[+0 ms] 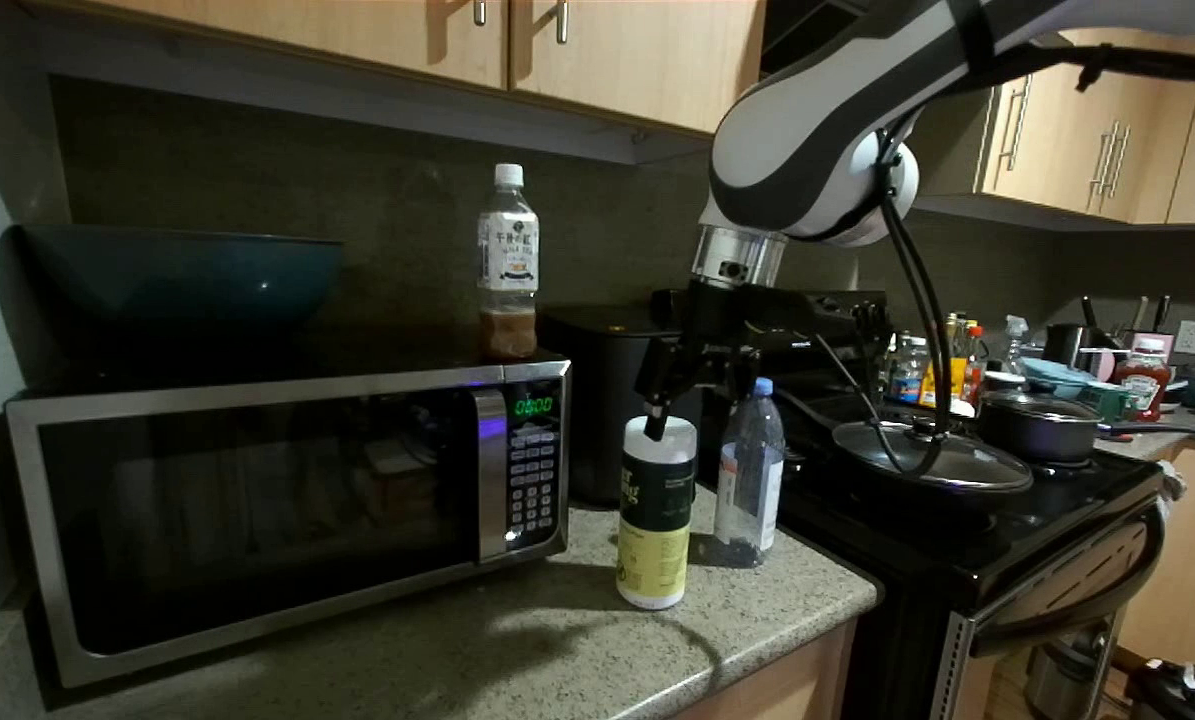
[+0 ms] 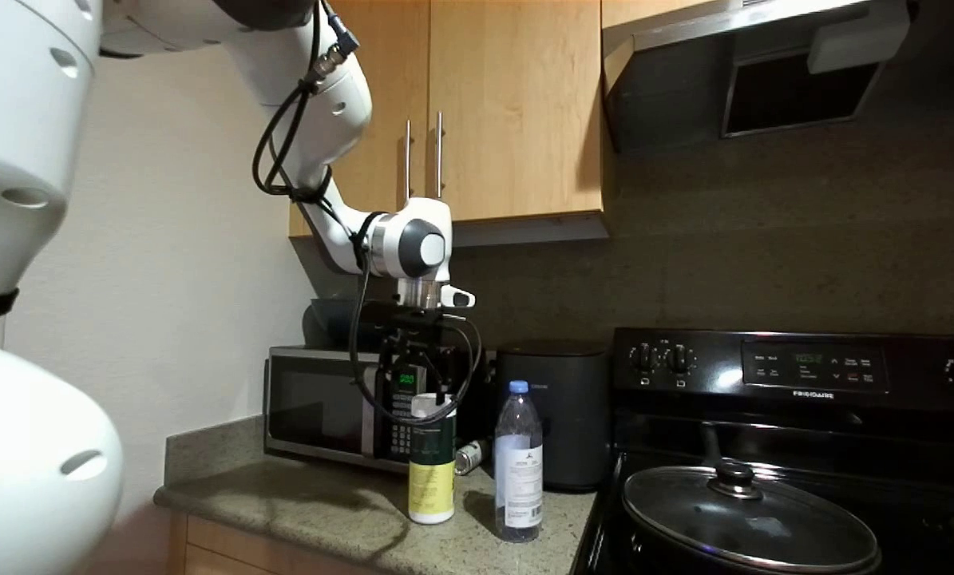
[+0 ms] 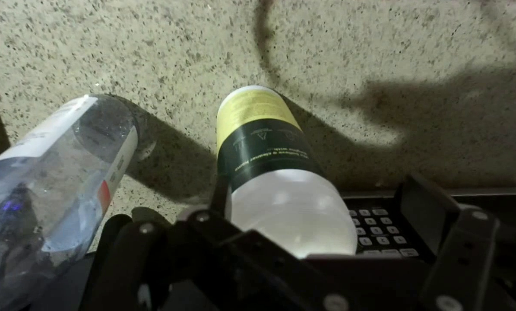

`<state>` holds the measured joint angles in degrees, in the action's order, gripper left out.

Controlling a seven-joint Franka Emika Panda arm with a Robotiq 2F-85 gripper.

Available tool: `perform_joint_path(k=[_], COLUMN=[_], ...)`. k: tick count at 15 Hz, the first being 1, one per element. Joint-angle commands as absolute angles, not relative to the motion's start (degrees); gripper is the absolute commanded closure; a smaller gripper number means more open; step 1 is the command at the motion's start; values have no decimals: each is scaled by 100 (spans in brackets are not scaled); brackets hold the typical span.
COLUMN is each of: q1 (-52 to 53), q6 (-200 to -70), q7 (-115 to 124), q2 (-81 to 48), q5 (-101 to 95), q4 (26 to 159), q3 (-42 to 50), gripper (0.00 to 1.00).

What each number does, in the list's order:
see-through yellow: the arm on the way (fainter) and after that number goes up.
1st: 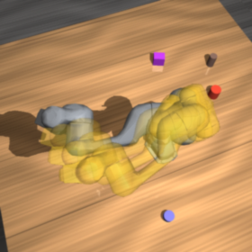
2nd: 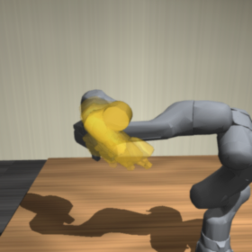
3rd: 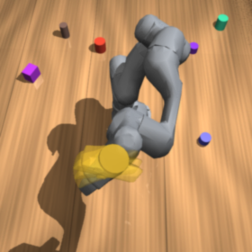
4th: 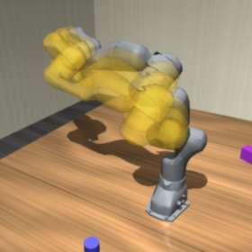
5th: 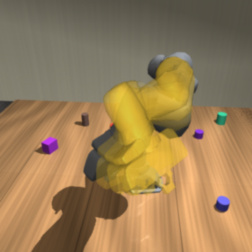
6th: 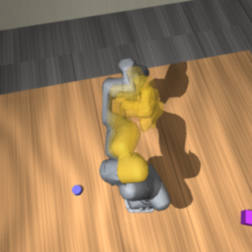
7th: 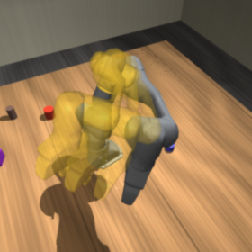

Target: Move the water bottle to the left and move the yellow container to the right

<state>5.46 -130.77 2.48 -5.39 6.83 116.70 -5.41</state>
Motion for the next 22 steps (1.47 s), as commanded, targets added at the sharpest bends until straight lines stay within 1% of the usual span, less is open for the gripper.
perform_joint_path(k=[1, 6, 8, 14, 22], q1=[553, 547, 568, 513, 205], q6=[-13064, -13062, -12858, -12174, -11713], q7=[252, 391, 1195, 2650, 3203], q2=[-595, -616, -453, 242, 1413], q5=[678, 525, 100, -474, -615], q4=[11602, 11573, 11680, 12152, 12894], q3=[-548, -501, -382, -249, -266], gripper=[0, 0, 0, 0, 0])
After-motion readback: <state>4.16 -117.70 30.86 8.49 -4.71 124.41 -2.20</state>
